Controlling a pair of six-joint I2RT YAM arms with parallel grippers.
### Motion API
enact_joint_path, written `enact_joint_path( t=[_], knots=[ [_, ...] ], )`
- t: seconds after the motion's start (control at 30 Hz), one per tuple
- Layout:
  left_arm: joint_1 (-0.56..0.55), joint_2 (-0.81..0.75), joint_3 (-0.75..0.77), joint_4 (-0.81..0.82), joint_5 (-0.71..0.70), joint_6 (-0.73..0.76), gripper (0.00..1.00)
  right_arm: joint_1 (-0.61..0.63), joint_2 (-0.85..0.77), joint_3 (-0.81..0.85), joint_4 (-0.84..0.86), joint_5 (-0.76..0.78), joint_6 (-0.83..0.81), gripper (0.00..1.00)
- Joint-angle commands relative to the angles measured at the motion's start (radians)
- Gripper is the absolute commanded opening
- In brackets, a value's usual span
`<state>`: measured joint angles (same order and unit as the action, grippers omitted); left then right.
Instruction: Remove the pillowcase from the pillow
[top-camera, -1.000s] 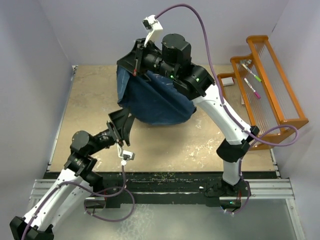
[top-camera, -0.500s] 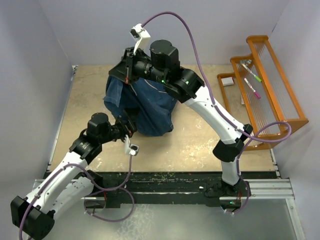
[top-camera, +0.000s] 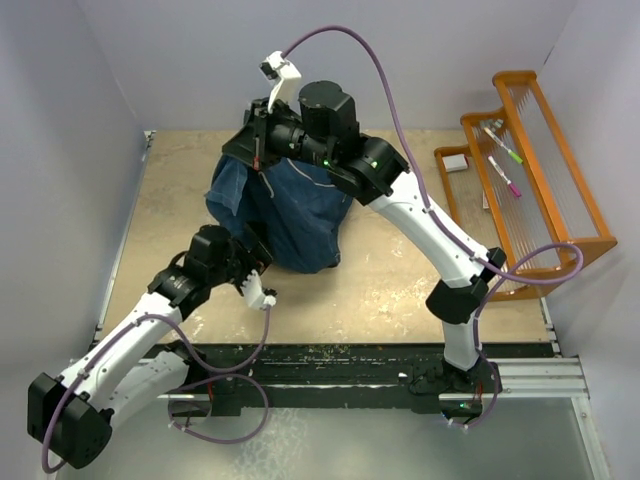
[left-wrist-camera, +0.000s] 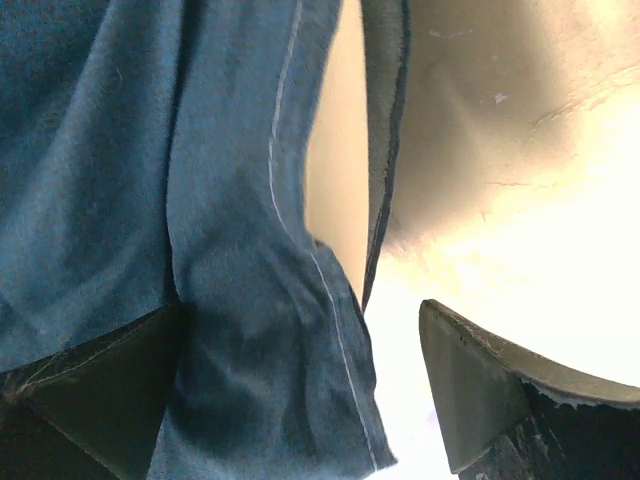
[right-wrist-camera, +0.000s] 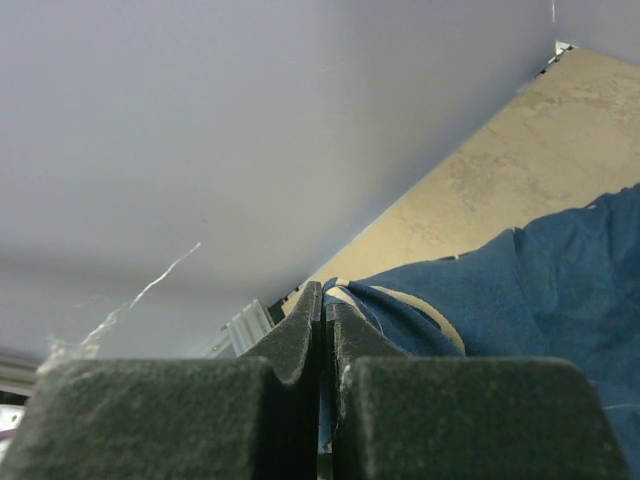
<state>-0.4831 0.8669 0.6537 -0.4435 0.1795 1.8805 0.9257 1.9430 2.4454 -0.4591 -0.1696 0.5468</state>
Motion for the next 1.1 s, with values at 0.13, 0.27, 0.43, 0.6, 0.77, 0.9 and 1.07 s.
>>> enact_joint_path(
  t=[0.13,0.27,0.43,0.6,0.77,0.9,1.07],
  knots=[
    [0.002,0.133,-0.183,0.689,-0.034,0.035,0.95,0.007,-0.111,-0.004,0.131,-0.011,-0.007,0.0],
    [-0.001,0.183,-0.08,0.723,-0.059,-0.089,0.38,-0.001,-0.137,-0.047,0.129,-0.033,-0.022,0.0],
    [-0.005,0.26,0.356,0.305,-0.136,-0.635,0.01,-0.116,-0.221,-0.224,0.12,-0.058,-0.041,0.3],
    [0.003,0.409,0.849,-0.21,-0.058,-1.099,0.0,-0.217,-0.344,-0.385,0.11,-0.001,-0.108,0.72],
    [0.003,0.442,1.046,-0.269,-0.067,-1.224,0.0,-0.288,-0.486,-0.453,0.115,0.041,-0.159,0.92],
    [0.005,0.477,1.175,-0.343,-0.058,-1.29,0.0,-0.321,-0.578,-0.53,0.117,0.031,-0.186,0.93],
    [0.005,0.518,1.328,-0.424,-0.055,-1.353,0.0,-0.322,-0.688,-0.753,0.158,-0.011,-0.206,0.86]
  ],
)
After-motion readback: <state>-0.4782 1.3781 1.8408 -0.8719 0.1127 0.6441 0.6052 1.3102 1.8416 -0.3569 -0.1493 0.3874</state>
